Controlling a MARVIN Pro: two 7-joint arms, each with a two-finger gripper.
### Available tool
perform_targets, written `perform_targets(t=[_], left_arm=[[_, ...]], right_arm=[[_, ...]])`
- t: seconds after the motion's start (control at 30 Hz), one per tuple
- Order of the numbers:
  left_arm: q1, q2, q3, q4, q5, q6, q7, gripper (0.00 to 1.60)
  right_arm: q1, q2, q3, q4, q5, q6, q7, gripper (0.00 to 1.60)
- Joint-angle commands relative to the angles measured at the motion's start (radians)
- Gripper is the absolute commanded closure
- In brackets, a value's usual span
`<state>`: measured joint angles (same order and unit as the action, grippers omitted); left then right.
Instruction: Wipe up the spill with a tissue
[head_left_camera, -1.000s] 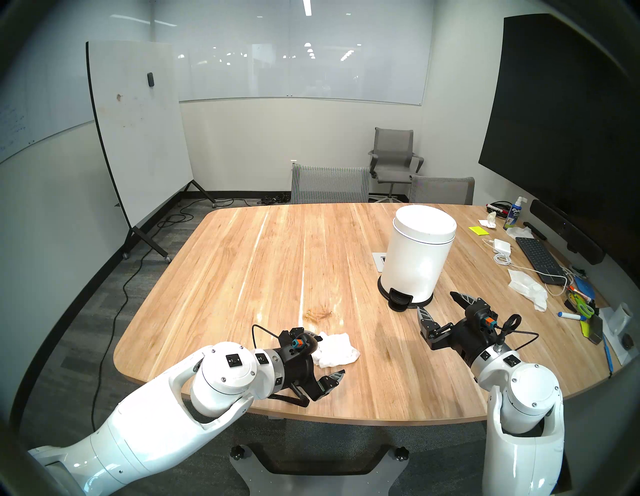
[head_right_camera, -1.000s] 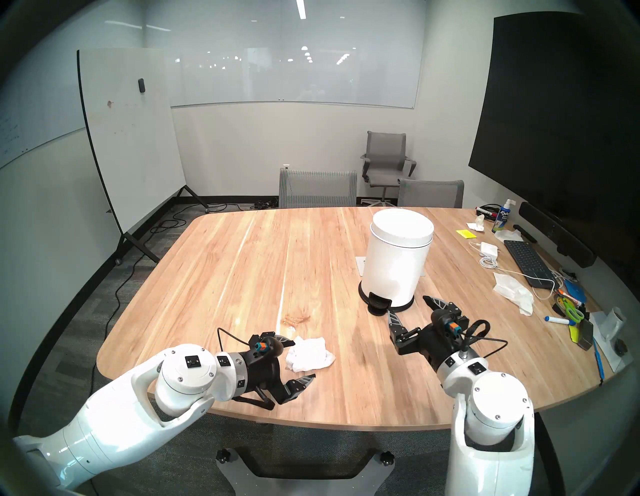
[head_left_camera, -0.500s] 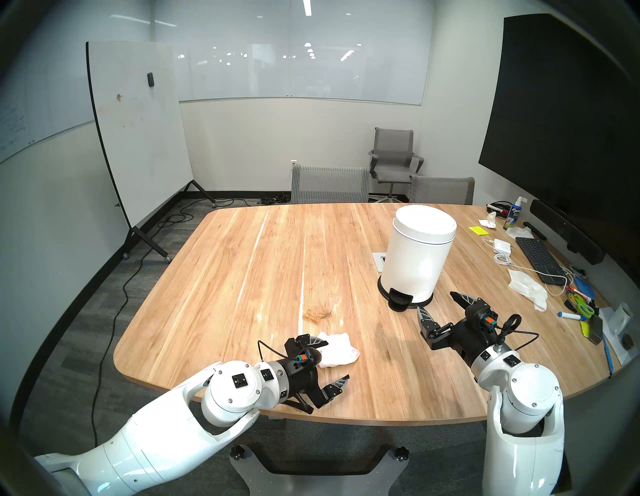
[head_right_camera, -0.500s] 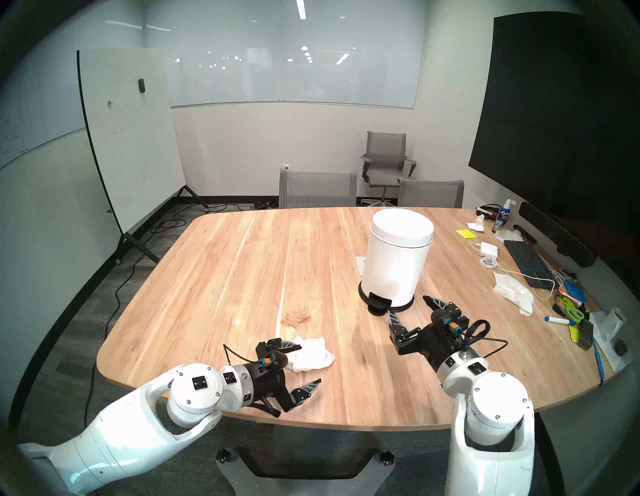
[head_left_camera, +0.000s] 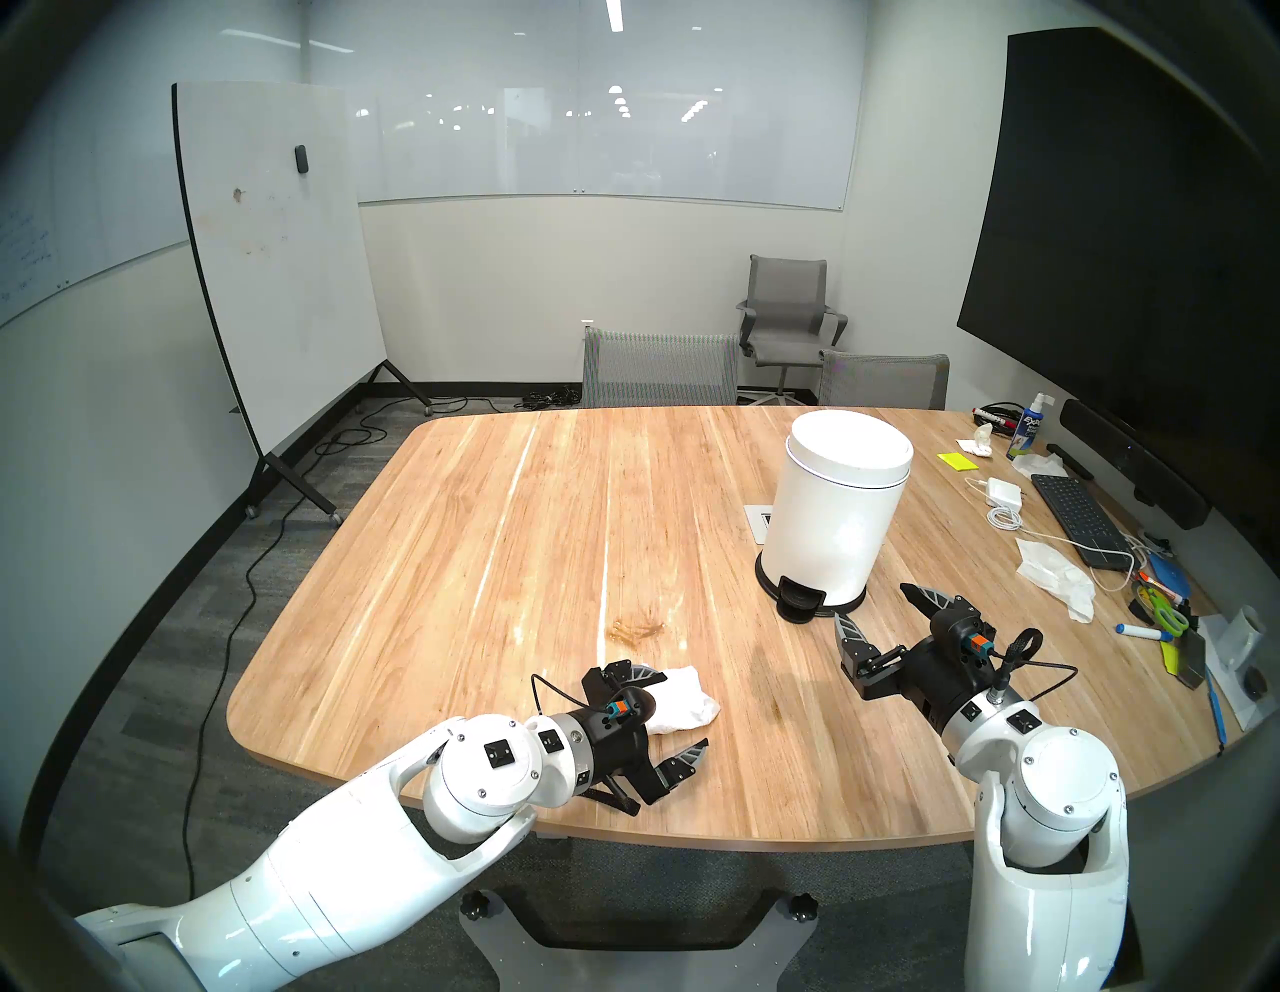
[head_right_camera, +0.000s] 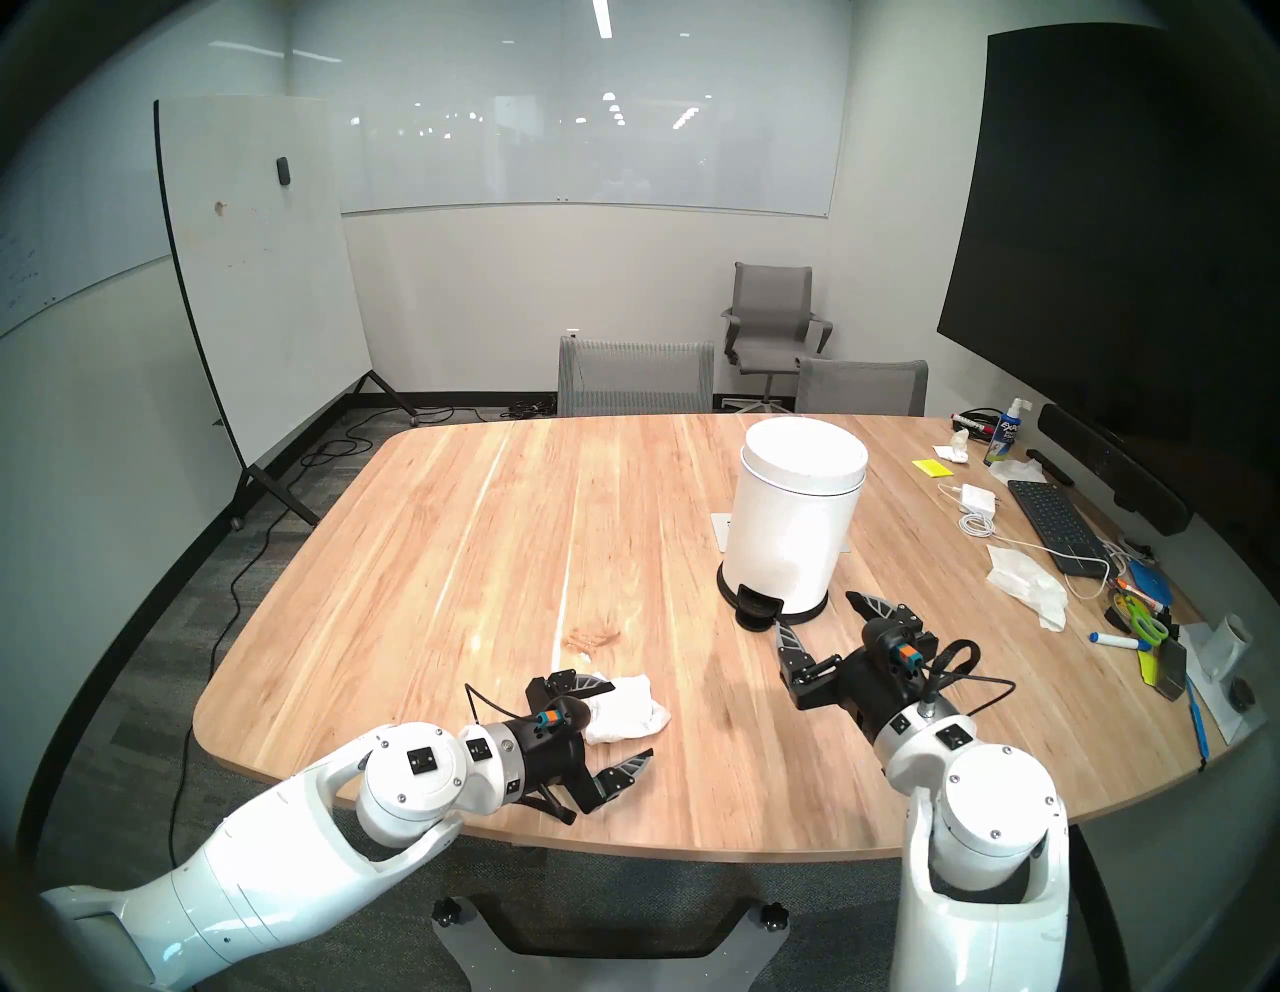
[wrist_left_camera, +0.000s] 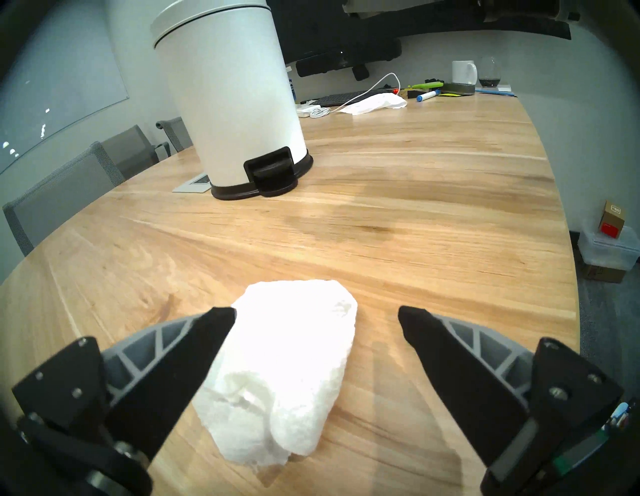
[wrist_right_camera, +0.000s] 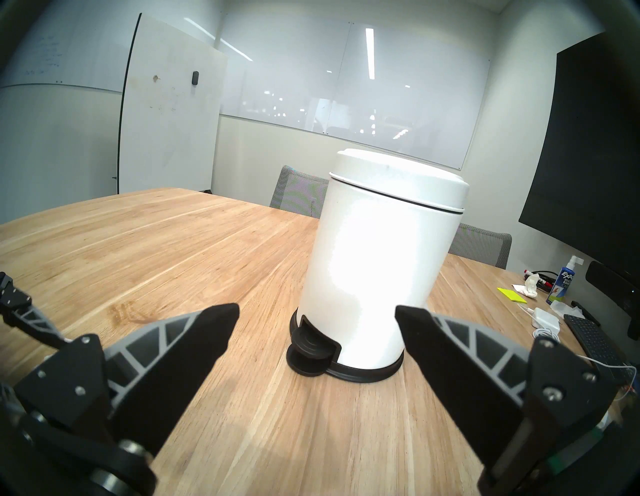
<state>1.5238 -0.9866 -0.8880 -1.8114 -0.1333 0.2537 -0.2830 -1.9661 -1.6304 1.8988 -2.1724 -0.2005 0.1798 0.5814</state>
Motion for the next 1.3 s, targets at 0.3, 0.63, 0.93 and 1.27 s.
perform_targets(t=[0.3, 0.63, 0.93, 1.27], left_arm=[[-0.013, -0.004, -0.016, -0.013, -0.026, -0.004, -0.020, 1.04], [-0.012, -0.003, -0.026, -0.018, -0.037, 0.006, -0.026, 0.36], [-0.018, -0.005, -0.025, -0.004, -0.040, 0.010, -0.032, 0.43], [-0.028, -0.008, -0.017, 0.019, -0.035, 0.017, -0.040, 0.42]], right_arm=[[0.003, 0.000, -0.003, -0.022, 0.001, -0.001, 0.000, 0.00], [0.003, 0.000, -0.003, -0.022, 0.001, -0.001, 0.000, 0.00], [0.003, 0.000, -0.003, -0.022, 0.001, -0.001, 0.000, 0.00], [0.003, 0.000, -0.003, -0.022, 0.001, -0.001, 0.000, 0.00]])
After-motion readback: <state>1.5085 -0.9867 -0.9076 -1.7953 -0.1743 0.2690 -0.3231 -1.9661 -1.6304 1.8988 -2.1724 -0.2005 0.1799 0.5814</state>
